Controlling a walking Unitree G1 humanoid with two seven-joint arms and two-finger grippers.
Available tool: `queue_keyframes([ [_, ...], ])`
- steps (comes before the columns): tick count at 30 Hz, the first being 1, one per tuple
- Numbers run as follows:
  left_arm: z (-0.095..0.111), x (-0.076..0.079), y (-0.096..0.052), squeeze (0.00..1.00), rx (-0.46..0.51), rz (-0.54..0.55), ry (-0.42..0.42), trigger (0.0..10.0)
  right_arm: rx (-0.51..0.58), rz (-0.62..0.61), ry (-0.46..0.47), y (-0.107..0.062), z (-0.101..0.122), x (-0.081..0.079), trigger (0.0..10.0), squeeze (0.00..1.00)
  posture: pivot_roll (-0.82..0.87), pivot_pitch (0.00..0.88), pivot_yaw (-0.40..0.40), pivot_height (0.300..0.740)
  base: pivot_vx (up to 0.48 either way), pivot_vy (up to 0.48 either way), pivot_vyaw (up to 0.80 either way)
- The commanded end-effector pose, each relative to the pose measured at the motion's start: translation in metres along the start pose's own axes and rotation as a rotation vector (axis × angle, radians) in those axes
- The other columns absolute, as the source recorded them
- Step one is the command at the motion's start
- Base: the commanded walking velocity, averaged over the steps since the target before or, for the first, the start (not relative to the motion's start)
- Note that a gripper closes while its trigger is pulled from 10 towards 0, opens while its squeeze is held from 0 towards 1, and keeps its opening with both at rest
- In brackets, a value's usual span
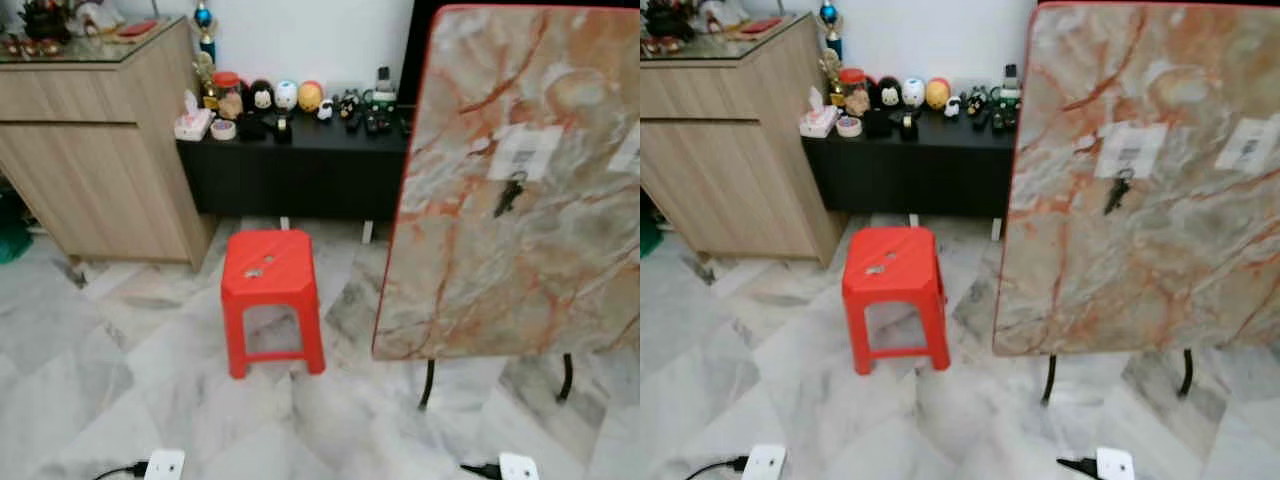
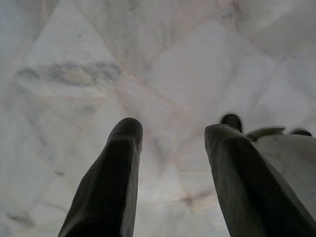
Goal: Hang keys on a hook
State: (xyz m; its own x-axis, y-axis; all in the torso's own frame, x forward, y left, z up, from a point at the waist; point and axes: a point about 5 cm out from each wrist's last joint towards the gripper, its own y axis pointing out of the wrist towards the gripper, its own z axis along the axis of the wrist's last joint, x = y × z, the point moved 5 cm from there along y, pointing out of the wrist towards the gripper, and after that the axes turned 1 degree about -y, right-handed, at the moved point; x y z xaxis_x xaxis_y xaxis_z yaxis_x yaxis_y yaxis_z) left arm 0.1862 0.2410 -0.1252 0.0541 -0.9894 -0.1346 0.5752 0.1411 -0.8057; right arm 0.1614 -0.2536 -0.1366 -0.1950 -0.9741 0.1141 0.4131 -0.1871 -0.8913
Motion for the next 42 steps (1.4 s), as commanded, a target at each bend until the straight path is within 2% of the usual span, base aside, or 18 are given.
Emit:
queue_keyframes([
  [1,-0.0010,0.0003,0.0001,0.00,-0.007,0.002,-0.009,10.0,-0.004,-0.007,0.017,-0.0004,-0.0035,0.0020,10.0,0.00,0.07,0.000,-0.018,0.740,0.000,0.480,0.00],
  [31,-0.0029,-0.0013,-0.0006,0.00,-0.008,0.000,0.001,10.0,-0.001,-0.006,0.018,-0.0006,-0.0052,0.0006,10.0,0.00,0.08,0.000,-0.015,0.740,0.000,0.480,0.00],
  [42,-0.0007,-0.0005,-0.0006,0.00,0.007,-0.006,-0.008,10.0,0.003,-0.007,0.020,-0.0005,-0.0045,0.0007,10.0,0.00,0.08,0.000,-0.017,0.740,0.000,0.060,0.00],
])
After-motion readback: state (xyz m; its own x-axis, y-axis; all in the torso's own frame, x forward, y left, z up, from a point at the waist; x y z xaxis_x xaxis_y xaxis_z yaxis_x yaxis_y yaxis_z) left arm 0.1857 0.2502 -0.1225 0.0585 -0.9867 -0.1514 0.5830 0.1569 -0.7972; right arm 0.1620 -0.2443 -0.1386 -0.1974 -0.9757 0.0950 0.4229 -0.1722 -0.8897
